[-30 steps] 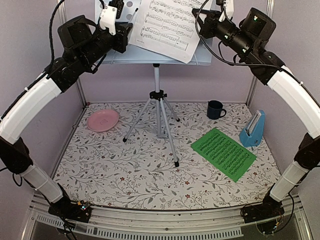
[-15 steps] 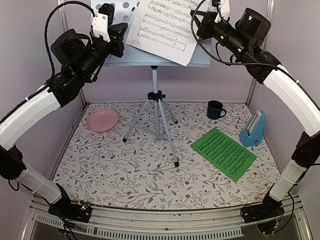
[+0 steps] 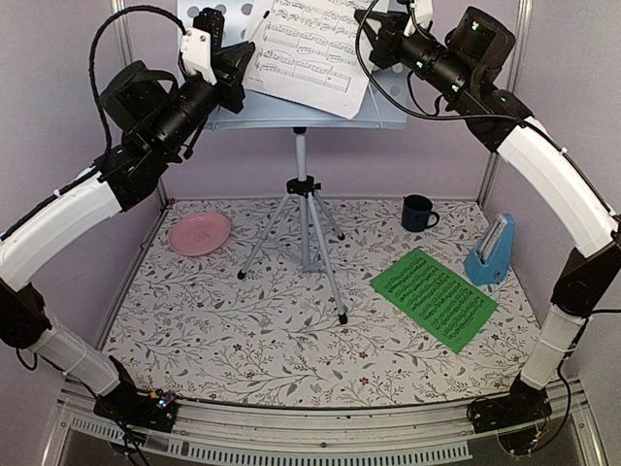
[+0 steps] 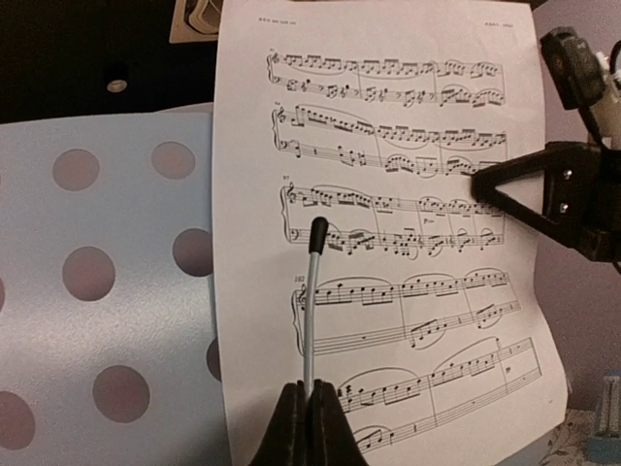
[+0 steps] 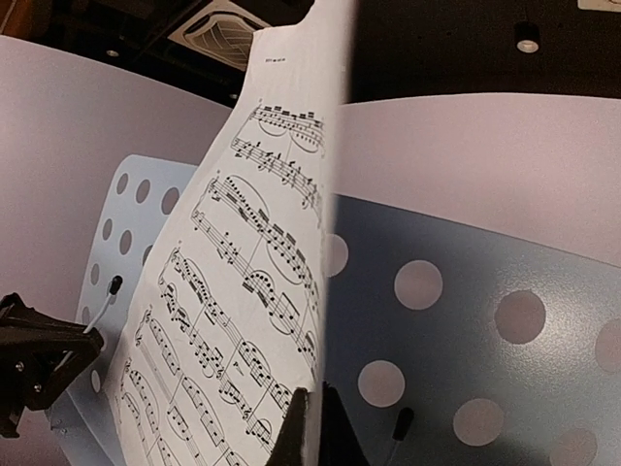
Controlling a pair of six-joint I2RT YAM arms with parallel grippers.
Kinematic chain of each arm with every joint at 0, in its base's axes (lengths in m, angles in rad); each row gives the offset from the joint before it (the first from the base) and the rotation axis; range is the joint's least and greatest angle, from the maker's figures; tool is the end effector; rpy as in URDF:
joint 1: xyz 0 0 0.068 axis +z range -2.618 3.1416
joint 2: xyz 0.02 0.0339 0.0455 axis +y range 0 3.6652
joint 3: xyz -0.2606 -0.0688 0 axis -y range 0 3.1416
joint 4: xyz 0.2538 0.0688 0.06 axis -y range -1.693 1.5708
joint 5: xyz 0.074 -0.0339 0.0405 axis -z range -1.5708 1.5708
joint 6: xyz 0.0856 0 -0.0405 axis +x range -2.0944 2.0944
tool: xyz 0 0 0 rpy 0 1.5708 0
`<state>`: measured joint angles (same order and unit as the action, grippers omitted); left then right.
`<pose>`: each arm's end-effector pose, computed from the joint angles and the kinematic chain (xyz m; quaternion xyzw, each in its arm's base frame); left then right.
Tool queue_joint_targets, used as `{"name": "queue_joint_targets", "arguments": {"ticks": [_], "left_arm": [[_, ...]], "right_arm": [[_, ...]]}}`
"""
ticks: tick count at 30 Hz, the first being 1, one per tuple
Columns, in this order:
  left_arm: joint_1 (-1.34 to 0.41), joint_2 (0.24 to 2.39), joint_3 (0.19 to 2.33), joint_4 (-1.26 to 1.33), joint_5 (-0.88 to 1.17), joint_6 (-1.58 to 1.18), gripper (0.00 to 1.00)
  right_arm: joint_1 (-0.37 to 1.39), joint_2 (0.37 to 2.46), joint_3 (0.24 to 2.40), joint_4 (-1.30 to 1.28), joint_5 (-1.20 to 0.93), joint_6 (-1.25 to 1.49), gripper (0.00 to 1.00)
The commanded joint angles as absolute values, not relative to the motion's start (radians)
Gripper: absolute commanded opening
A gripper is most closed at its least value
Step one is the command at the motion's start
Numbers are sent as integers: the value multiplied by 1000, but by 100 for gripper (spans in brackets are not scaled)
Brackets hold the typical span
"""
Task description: Set up the instrument practice props
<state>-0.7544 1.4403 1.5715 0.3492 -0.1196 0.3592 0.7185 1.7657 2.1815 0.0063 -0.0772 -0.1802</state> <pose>0.2772 -0.2465 0.5380 0.2302 0.4665 -0.1372 0.8430 0.3147 0.2839 0.5918 -0.2650 0.4749 0.2433 0.8031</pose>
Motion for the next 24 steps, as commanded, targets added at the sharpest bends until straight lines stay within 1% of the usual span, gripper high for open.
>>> {"name": "queue_joint_targets", "arguments": {"ticks": [1, 10, 15, 24], "left_arm": [[-758, 1454, 1578, 422, -61, 368, 0], [-760, 1459, 1580, 414, 0, 368, 0], [-762, 1462, 1580, 412, 11, 367, 0], [-763, 1463, 1580, 416, 24, 370, 0]], "right_arm": [[751, 1796, 2229, 22, -165, -247, 0], [763, 1855, 2261, 80, -275, -303, 0], [764, 1908, 2322, 99, -297, -303, 0], [765, 1965, 2344, 168, -332, -273, 0]]}}
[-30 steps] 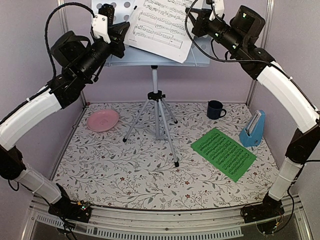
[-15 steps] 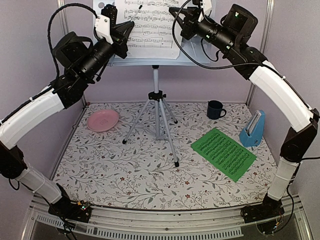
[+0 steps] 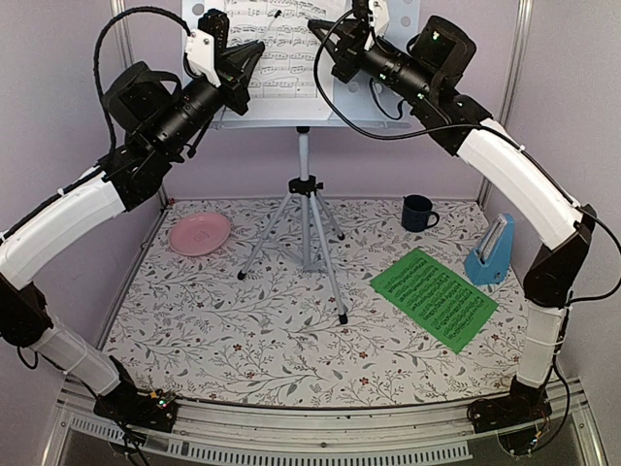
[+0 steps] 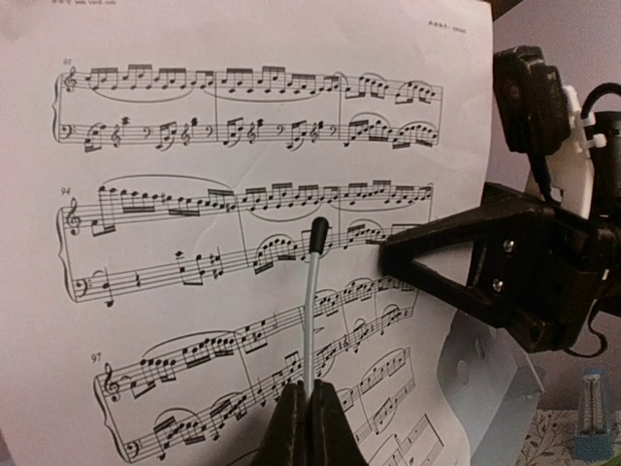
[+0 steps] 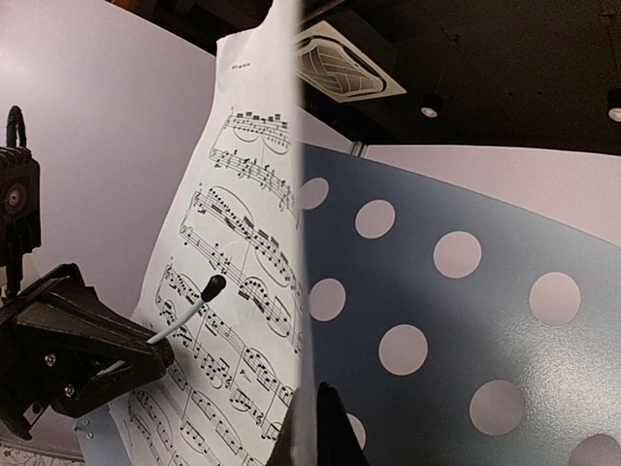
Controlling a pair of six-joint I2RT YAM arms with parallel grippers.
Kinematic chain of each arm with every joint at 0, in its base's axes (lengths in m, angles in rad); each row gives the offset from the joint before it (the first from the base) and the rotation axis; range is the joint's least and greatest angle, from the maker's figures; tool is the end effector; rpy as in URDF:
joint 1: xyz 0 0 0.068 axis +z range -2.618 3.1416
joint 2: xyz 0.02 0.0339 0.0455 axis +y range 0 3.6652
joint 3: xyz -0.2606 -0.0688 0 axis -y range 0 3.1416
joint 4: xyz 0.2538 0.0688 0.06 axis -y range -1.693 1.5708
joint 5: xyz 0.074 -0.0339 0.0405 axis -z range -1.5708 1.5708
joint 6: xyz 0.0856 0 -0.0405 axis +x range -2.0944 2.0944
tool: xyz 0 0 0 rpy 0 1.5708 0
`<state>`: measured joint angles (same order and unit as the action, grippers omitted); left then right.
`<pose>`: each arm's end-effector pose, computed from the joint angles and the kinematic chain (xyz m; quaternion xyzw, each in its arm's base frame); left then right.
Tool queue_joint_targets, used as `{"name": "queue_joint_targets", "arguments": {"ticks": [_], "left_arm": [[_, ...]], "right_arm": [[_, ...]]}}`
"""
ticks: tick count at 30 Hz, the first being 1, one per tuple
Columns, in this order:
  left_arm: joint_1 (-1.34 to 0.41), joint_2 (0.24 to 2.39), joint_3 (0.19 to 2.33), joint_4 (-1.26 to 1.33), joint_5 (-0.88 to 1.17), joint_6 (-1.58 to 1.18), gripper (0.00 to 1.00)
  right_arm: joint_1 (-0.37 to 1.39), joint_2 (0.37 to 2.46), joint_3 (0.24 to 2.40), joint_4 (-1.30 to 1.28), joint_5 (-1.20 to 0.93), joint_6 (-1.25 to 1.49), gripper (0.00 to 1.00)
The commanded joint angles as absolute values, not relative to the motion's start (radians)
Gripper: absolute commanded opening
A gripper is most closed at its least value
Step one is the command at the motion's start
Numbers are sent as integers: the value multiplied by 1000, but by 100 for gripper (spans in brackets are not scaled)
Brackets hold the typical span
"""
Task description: Set up the instrument practice props
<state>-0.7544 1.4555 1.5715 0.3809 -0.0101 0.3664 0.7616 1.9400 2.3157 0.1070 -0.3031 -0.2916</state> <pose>0.2742 -0.2565 0.5374 0.2682 0.4356 -0.1631 0.8436 0.3197 0.3401 0.5778 -0.3688 0.3774 0.2729 0.8044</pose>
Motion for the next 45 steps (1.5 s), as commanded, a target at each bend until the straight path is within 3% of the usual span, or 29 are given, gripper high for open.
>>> {"name": "queue_joint_targets", "arguments": {"ticks": [1, 37, 45], "left_arm": [[-763, 1463, 1579, 415, 23, 369, 0], [-765, 1463, 1572, 431, 24, 386, 0], [-765, 1457, 1561, 439, 14, 388, 0]], "right_arm": [[767, 1968, 2344, 176, -335, -270, 0], [821, 2080, 2401, 307, -346, -215, 0], [823, 2080, 2395, 316, -338, -214, 22]]}}
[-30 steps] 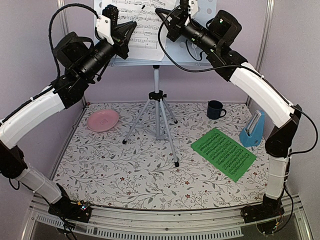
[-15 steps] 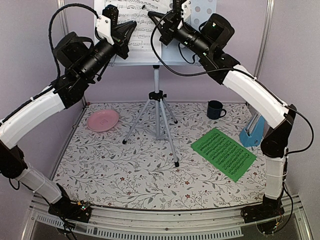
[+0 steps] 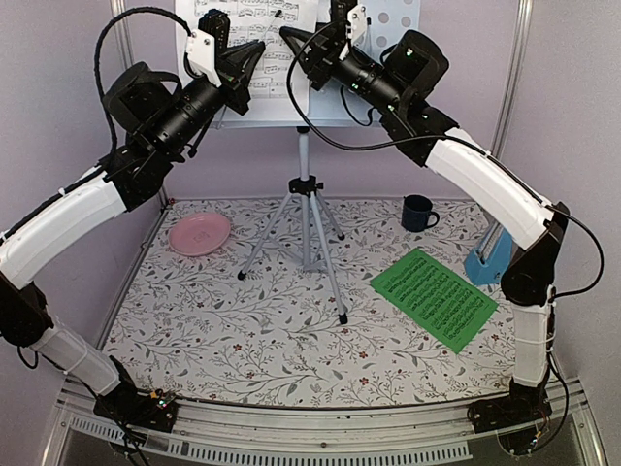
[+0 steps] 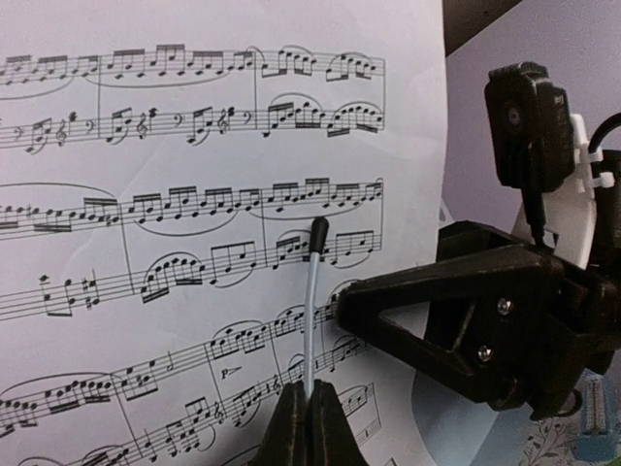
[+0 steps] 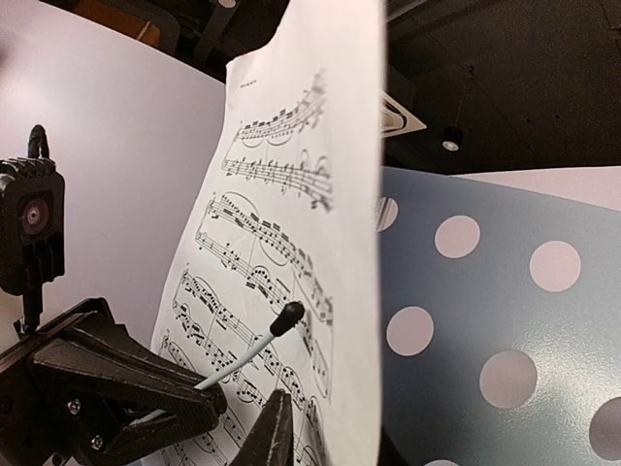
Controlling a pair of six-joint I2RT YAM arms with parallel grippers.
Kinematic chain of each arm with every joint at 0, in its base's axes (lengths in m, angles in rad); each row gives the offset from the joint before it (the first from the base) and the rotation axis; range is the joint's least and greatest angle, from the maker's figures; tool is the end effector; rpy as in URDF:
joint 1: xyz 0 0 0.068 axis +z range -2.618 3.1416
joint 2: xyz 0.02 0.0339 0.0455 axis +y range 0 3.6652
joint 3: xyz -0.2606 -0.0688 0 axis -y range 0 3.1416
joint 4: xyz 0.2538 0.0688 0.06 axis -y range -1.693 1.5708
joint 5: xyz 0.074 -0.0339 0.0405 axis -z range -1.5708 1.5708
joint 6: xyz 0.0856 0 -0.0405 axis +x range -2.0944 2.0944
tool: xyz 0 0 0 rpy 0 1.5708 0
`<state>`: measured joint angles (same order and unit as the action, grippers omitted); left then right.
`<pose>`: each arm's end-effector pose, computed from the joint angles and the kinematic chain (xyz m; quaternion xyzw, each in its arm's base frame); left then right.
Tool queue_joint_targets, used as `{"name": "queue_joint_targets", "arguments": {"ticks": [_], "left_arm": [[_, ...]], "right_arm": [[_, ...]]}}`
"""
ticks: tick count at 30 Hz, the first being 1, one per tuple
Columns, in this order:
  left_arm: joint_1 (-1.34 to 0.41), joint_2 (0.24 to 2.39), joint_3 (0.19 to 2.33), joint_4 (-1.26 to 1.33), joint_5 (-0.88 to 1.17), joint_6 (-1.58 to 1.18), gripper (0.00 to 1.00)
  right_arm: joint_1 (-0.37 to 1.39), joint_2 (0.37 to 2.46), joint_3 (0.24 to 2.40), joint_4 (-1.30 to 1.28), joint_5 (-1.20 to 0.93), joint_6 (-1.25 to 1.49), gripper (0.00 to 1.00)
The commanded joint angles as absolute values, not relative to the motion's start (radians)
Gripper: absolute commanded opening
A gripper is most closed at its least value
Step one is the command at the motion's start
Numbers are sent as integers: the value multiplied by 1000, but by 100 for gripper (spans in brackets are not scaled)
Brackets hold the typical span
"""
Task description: Set up the instrument practice props
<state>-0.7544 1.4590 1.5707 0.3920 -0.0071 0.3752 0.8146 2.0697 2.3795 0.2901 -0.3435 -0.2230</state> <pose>0.2746 -0.2572 0.5374 0.2696 0.4312 -0.1605 0.8459 0.3192 0.3804 0.5641 -0.3592 0.3243 0.3303 0.8104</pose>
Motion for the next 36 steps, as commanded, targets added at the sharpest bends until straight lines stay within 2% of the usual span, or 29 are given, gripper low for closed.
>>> {"name": "queue_joint_targets", "arguments": {"ticks": [1, 6, 9, 16, 21, 28, 33, 36], "left_arm": [[-764, 1455, 1556, 442, 11, 390, 0], [-764, 1443, 1536, 454, 2, 391, 30], [-766, 1439, 1533, 452, -1, 390, 40], [-779, 1426, 1523, 456, -3, 400, 53], [-807, 1409, 1534, 436, -23, 437, 66], [-835, 1336, 1529, 368, -94, 468, 84], [-837, 1261, 1475, 323, -142, 451, 89], [-836, 1200, 1413, 305, -169, 407, 89]], "right_arm": [[823, 2079, 2395, 317, -337, -213, 23], [823, 2083, 2392, 323, -336, -212, 25], [822, 2085, 2390, 328, -337, -209, 29], [823, 2082, 2384, 331, -324, -215, 32], [822, 2073, 2379, 329, -318, -219, 38], [823, 2037, 2340, 327, -322, -228, 56], [823, 1997, 2293, 327, -323, -230, 67], [822, 1947, 2234, 330, -345, -224, 78]]}}
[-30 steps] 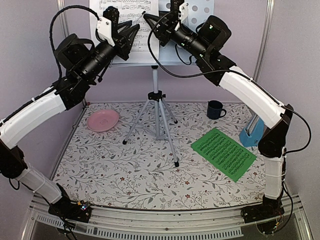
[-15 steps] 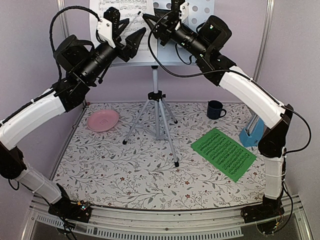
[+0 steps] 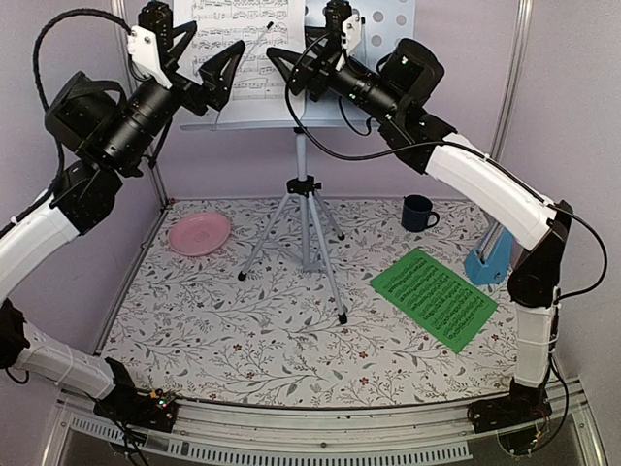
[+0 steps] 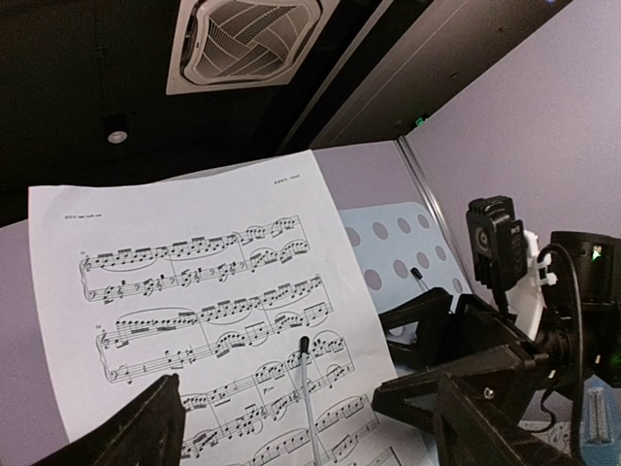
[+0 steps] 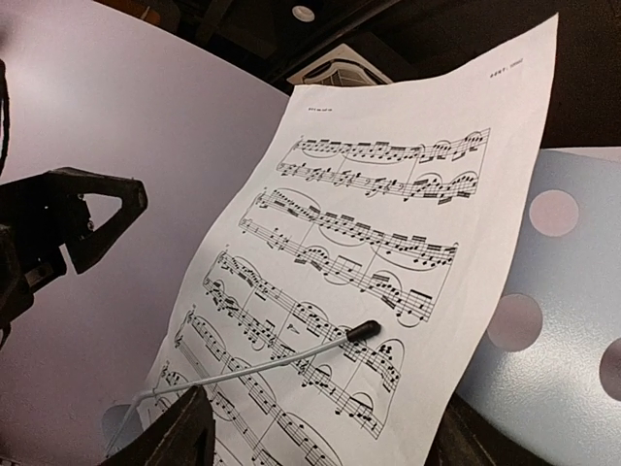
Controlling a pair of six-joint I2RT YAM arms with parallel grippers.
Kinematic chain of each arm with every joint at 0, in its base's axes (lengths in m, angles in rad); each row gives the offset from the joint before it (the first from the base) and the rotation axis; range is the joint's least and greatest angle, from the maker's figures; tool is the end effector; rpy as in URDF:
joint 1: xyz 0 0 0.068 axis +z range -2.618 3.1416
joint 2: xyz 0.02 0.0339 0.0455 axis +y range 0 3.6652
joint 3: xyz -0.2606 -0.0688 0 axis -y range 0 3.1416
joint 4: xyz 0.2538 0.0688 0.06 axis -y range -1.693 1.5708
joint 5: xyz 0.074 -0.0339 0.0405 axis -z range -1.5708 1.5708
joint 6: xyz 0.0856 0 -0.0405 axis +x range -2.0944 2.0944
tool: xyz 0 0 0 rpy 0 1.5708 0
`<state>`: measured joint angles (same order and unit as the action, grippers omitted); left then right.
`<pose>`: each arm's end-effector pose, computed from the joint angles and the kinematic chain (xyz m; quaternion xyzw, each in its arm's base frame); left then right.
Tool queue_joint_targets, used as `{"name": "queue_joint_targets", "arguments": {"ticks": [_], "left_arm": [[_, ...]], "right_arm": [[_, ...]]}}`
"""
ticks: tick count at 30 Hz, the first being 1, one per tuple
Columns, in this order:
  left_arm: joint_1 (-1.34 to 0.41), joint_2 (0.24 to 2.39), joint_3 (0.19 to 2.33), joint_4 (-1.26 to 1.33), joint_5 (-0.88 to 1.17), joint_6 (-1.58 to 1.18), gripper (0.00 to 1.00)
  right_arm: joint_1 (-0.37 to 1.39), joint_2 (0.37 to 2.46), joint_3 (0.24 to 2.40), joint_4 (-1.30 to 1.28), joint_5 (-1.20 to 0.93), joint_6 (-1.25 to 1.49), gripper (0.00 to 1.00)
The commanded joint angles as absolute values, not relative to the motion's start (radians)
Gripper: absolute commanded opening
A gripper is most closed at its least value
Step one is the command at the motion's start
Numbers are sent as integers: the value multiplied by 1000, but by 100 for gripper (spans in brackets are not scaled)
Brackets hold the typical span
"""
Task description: Set up the instrument practice props
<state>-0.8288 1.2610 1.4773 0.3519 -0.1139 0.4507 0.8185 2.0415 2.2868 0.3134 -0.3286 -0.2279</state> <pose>0.2164 -0.2217 0.5604 0.2464 0.4147 -0.1377 0.8651 0.3224 0.3849 0.5478 -0.3629 0.3427 0.3270 0.8025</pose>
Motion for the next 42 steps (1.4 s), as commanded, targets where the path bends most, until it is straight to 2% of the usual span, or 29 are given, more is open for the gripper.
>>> {"name": "queue_joint_targets", "arguments": {"ticks": [1, 8, 12, 16, 21, 24, 30, 36, 42], "left_arm": [[-837, 1182, 1385, 301, -169, 395, 89], [-839, 1087, 1201, 218, -141, 354, 88], [-841, 1040, 1060, 221, -31, 326, 86], [-846, 1030, 897, 283, 93, 257, 86], [-876, 1096, 775, 358, 157, 224, 84], [-880, 1140, 726, 439, 195, 208, 84], [-898, 1300, 731, 538, 259, 184, 81], [-935, 1428, 765, 588, 262, 188, 80], [-937, 1505, 795, 612, 296, 186, 80]], "right_arm": [[822, 1927, 2209, 334, -350, -224, 81], [823, 1772, 2000, 332, -366, -225, 95], [822, 1659, 1847, 317, -372, -226, 96], [823, 1510, 1573, 297, -316, -147, 96], [816, 1356, 1267, 157, -126, -16, 96], [778, 1291, 1137, 40, -97, 125, 95], [715, 1275, 1067, -318, -4, 310, 90], [714, 1239, 987, -576, 94, 594, 94], [687, 1328, 954, -697, 116, 542, 94]]}}
